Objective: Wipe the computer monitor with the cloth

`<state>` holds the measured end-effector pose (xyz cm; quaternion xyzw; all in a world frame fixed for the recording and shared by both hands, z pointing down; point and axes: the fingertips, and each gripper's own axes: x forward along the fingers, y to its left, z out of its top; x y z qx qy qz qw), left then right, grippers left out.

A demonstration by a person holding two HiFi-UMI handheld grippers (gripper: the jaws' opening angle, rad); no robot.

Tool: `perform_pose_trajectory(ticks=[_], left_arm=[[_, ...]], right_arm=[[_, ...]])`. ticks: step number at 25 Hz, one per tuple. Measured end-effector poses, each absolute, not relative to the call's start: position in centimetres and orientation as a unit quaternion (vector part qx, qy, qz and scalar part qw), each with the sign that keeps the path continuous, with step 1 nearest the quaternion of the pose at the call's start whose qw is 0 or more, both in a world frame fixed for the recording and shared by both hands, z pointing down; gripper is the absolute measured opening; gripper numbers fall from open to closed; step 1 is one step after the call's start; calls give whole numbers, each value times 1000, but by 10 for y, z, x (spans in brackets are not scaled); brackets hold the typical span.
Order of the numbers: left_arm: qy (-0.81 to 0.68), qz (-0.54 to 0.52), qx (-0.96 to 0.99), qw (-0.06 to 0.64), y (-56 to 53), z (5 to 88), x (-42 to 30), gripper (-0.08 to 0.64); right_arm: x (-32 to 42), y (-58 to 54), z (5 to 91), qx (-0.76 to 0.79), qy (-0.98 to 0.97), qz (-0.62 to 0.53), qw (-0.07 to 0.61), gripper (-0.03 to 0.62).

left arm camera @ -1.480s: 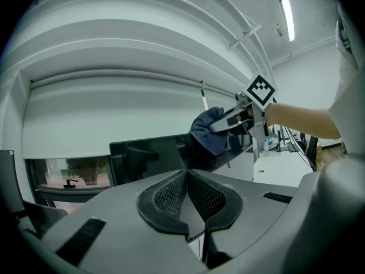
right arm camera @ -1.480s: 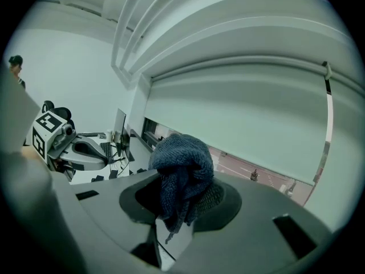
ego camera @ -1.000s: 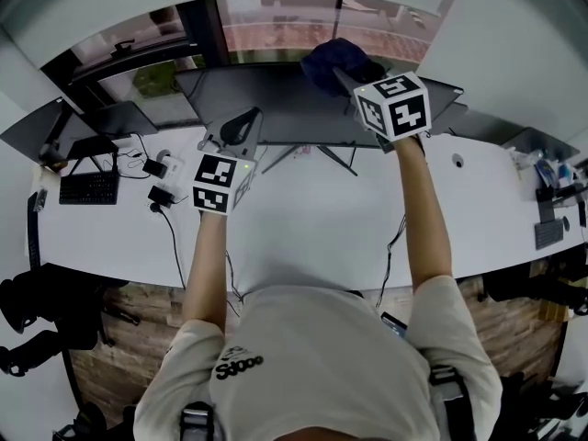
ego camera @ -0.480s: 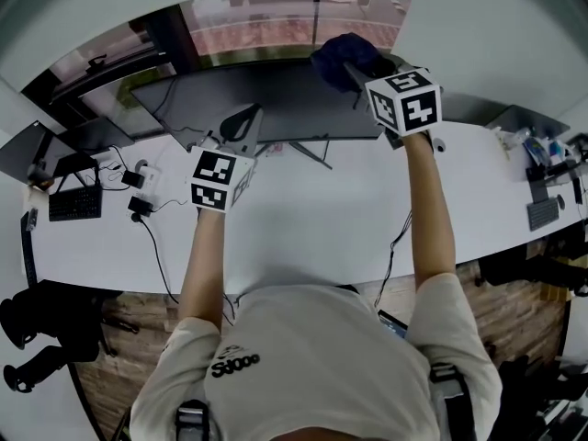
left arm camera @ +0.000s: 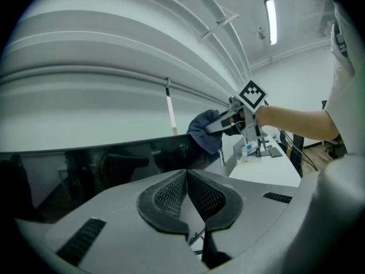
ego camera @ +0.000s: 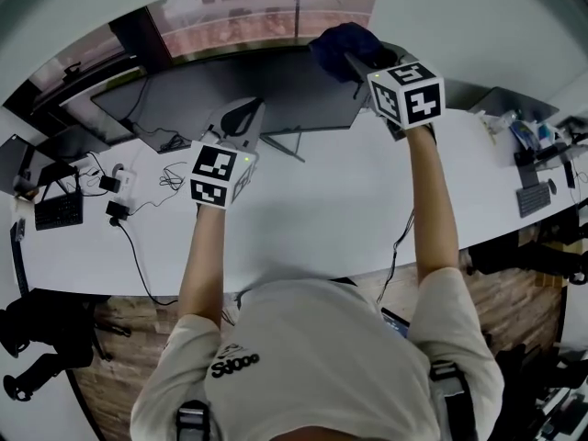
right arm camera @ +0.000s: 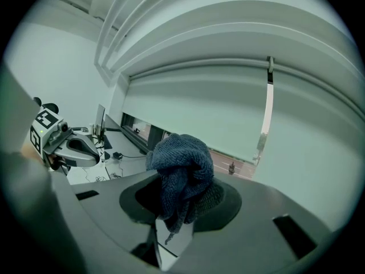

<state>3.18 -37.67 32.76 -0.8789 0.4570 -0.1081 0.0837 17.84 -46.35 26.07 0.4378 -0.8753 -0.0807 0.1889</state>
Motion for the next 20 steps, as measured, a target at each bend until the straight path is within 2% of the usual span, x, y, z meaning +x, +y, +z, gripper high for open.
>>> perform_pose_trajectory(ticks=[20], left_arm=[[457,-124,-878,72,-391,352,100,17]], right_arm=[[312,-487,262,487,-860,-59,142,91]])
